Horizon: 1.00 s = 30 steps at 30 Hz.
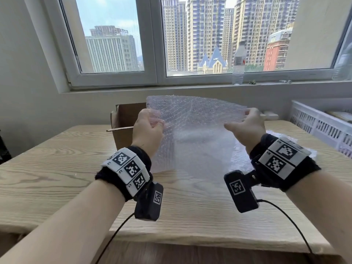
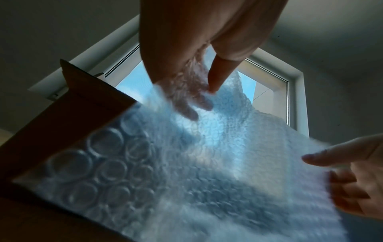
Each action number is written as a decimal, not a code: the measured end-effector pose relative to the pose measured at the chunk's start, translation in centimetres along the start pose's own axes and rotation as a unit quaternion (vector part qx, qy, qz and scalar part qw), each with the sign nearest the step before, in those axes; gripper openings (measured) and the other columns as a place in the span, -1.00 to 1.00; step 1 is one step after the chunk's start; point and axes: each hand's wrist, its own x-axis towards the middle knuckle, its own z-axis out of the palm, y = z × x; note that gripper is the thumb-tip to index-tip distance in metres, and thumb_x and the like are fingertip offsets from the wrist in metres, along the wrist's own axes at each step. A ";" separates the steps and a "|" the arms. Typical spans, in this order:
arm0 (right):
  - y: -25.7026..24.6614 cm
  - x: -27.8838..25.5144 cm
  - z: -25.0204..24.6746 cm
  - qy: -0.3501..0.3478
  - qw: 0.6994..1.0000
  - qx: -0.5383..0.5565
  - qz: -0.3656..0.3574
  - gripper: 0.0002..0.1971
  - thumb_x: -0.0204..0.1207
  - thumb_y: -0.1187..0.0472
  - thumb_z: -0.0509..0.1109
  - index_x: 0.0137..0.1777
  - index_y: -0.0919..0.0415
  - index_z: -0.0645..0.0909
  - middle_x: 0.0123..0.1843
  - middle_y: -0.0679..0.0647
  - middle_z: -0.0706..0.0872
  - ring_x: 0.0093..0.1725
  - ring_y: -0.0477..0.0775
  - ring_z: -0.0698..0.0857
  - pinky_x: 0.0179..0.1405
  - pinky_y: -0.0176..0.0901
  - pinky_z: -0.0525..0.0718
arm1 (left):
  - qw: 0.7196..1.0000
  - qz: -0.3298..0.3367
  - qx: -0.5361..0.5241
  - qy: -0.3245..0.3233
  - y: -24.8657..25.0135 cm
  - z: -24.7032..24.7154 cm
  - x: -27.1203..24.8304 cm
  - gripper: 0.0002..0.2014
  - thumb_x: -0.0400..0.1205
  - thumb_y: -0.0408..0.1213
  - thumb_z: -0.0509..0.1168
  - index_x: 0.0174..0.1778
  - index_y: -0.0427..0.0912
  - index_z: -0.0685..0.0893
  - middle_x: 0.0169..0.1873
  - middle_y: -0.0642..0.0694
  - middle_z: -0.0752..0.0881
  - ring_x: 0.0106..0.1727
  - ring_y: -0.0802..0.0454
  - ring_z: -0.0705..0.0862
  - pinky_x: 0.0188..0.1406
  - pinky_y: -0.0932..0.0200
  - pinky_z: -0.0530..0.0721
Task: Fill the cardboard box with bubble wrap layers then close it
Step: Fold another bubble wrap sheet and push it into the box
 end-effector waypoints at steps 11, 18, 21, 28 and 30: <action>0.2 -1.8 1.9 -0.208 0.967 0.144 0.021 0.17 -0.12 -0.25 0.65 0.50 0.26 0.33 0.40 0.15 0.58 0.37 0.13 0.59 0.43 0.15 0.53 | 0.993 -0.025 -0.092 -0.067 0.5 1.1 -0.7 -0.71 0.65 -0.52 0.14 -0.14 0.03 0.50 -0.08 -0.13 0.59 -0.06 -0.16 0.75 0.15 -0.27 0.70; 0.7 -1.8 1.7 -0.216 0.944 0.251 0.016 -0.83 0.49 0.47 0.39 -0.20 0.21 0.56 -0.05 0.28 0.70 0.00 0.27 0.75 0.22 0.14 0.71 | 0.998 -0.015 0.055 -0.004 -0.2 1.0 -0.6 -0.51 0.62 -0.27 0.31 0.45 -0.15 0.31 0.04 -0.04 0.54 0.09 0.04 0.62 0.21 0.08 0.65; 0.7 -1.7 1.4 -0.271 0.906 0.325 0.026 -0.85 0.53 0.50 0.32 -0.14 0.24 0.53 -0.12 0.26 0.79 -0.18 0.16 0.82 0.00 -0.03 0.78 | 0.991 -0.023 0.130 0.036 -0.5 0.8 -0.8 -0.32 0.55 -0.16 0.40 0.48 -0.12 0.17 0.38 -0.21 0.29 0.23 -0.01 0.45 0.41 0.06 0.48; 0.7 -1.7 1.9 -0.342 0.840 0.422 0.017 -0.68 0.25 0.42 0.47 0.01 0.25 0.55 -0.25 0.20 0.84 -0.24 0.14 0.84 -0.11 -0.03 0.83 | 0.996 0.007 0.066 -0.052 -0.3 1.6 -1.2 -0.58 0.71 -0.02 0.08 0.32 -0.25 0.52 0.16 -0.12 0.62 0.14 -0.02 0.61 0.32 -0.03 0.55; 0.8 -1.7 2.1 -0.358 0.829 0.429 0.017 -0.48 0.01 0.28 0.55 0.04 0.25 0.55 -0.20 0.20 0.84 -0.20 0.14 0.84 -0.16 -0.04 0.83 | 0.992 -0.037 0.003 -0.121 0.0 1.8 -1.5 -0.29 0.55 0.33 0.08 0.44 -0.13 0.45 0.32 -0.05 0.59 0.32 -0.01 0.58 0.43 -0.14 0.49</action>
